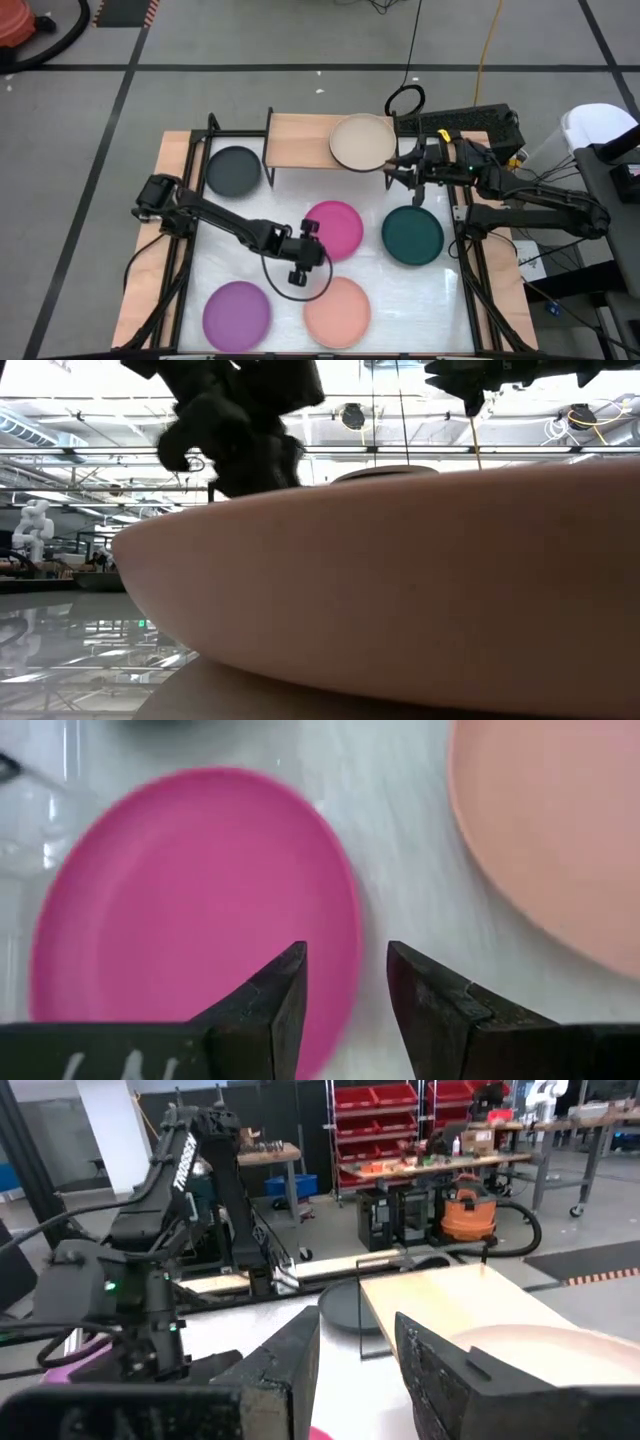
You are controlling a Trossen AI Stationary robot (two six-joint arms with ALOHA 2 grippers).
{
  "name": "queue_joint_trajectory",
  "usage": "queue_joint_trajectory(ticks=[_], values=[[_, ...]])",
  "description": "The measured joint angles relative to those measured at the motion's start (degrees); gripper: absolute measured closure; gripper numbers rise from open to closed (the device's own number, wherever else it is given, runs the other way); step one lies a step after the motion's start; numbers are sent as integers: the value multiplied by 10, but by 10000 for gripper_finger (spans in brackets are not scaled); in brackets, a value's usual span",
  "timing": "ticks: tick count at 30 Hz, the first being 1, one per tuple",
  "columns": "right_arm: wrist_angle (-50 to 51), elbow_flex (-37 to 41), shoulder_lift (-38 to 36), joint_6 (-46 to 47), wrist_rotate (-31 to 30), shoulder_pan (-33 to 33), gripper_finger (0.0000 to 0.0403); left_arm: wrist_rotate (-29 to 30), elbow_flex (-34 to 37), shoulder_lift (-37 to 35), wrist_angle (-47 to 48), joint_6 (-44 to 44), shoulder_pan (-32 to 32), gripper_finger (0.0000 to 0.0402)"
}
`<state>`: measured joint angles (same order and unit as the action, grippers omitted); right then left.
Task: Place and stack plates onto a shelf
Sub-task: Stack the pink plate on top of the brown plate on the shelf
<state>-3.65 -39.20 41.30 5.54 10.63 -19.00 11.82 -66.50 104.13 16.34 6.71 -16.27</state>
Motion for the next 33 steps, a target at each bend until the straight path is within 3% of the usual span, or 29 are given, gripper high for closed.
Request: queue_joint_trajectory(ticks=[21,30,33], values=[[30,0,0,-2,0,0,289,3,1,72,-3,7,8,261],[33,0,0,-2,0,0,289,28,1,72,-2,27,10,379],[33,0,0,-2,0,0,289,37,1,63,-1,27,11,389]])
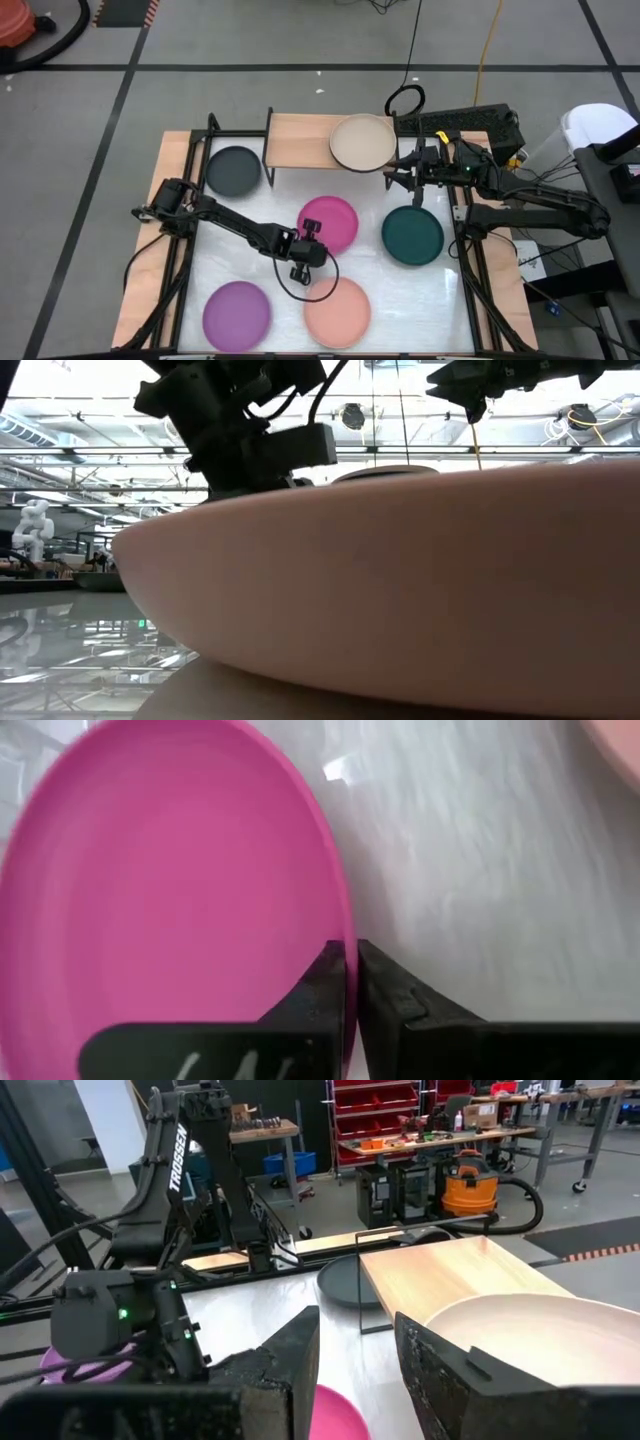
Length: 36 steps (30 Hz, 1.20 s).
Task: Place and stack plates onto a shelf
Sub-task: Stack the pink plate on top of the brown plate on the shelf
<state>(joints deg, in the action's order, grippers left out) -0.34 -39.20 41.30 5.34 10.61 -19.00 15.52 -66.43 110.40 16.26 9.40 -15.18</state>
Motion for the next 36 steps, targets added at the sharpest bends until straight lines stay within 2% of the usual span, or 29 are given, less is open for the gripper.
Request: queue_joint_trajectory(ticks=[12,22,29,36], values=[[19,0,-2,0,1,0,289,11,-44,-76,35,34,-1,390],[38,18,-32,-16,1,14,289,73,-101,-155,31,181,16,390],[-52,98,-71,-30,1,41,289,84,-159,-156,34,269,90,390],[-176,211,-104,-26,1,54,289,5,-183,-152,19,312,191,390]])
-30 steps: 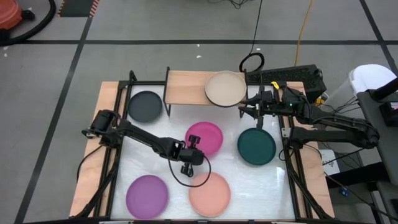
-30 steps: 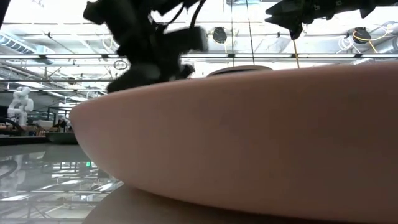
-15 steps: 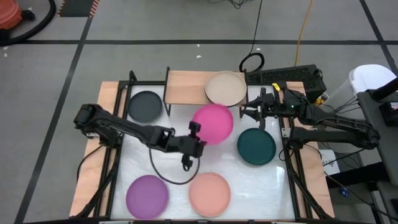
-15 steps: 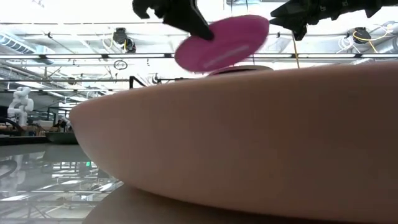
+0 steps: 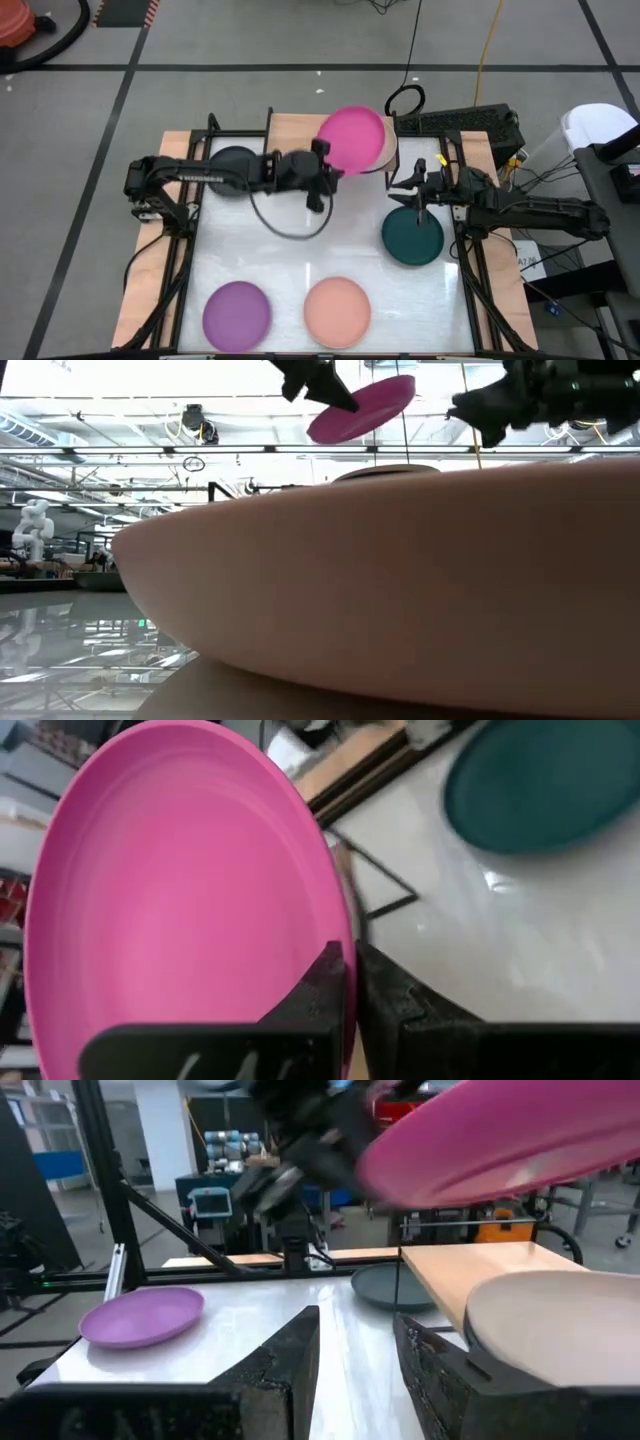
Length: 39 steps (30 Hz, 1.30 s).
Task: Place and stack plates onto a shelf
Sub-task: Stack the pink plate on top of the brown plate on the shelf
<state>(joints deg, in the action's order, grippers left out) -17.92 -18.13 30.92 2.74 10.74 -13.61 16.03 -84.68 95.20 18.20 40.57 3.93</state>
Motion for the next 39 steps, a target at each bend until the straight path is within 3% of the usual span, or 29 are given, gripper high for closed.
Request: queue_joint_trajectory(ticks=[5,12,16,29,39], values=[[-106,61,-8,-4,-1,0,289,-111,0,21,-56,-28,61,390],[-135,73,-10,-3,-1,1,289,-159,0,76,-124,-20,82,390],[-136,73,-10,-2,0,2,289,-160,1,96,-123,-23,87,387],[-131,73,-10,11,0,2,289,-129,1,96,-128,-37,89,315],[-118,73,-10,11,0,2,289,-37,0,81,-130,-36,68,205]])
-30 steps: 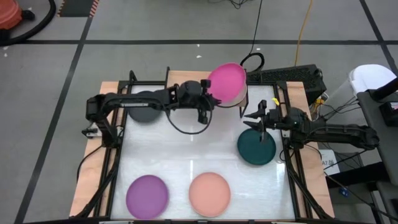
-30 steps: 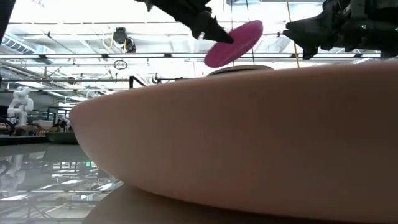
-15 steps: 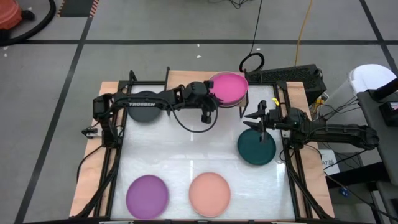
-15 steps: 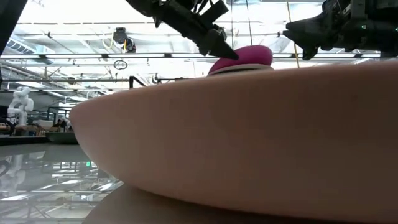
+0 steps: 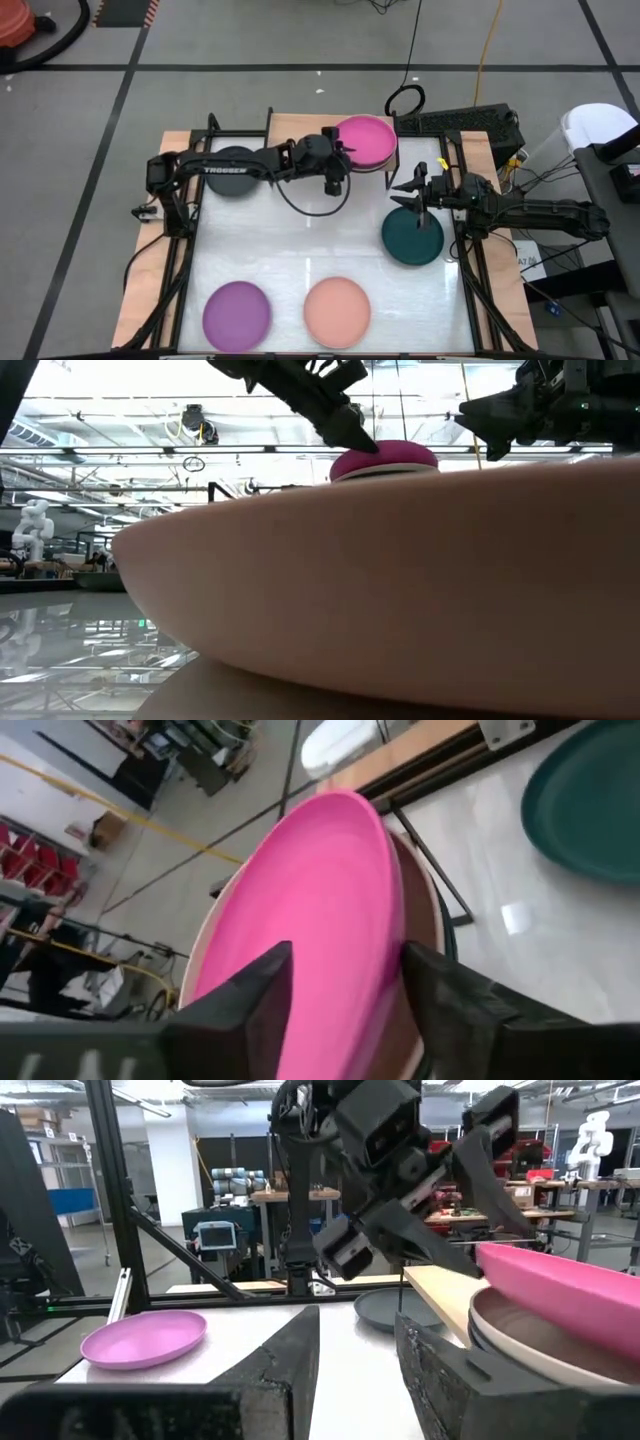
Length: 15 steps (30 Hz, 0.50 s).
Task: Place and stack plates onto a shelf
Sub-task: Stack the pink plate on top of the brown plate on the shelf, then put the dark green plate on the shelf
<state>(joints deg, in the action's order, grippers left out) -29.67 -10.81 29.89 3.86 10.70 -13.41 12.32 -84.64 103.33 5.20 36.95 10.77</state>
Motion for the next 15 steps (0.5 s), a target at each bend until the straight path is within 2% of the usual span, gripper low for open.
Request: queue_joint_trajectory(ticks=[4,7,15], values=[[12,0,0,0,0,0,289,14,0,-21,0,-25,-11,182],[23,0,0,0,0,0,289,15,0,-40,-9,-52,-24,179],[40,0,-1,15,0,0,289,17,0,-104,40,-132,-72,179]])
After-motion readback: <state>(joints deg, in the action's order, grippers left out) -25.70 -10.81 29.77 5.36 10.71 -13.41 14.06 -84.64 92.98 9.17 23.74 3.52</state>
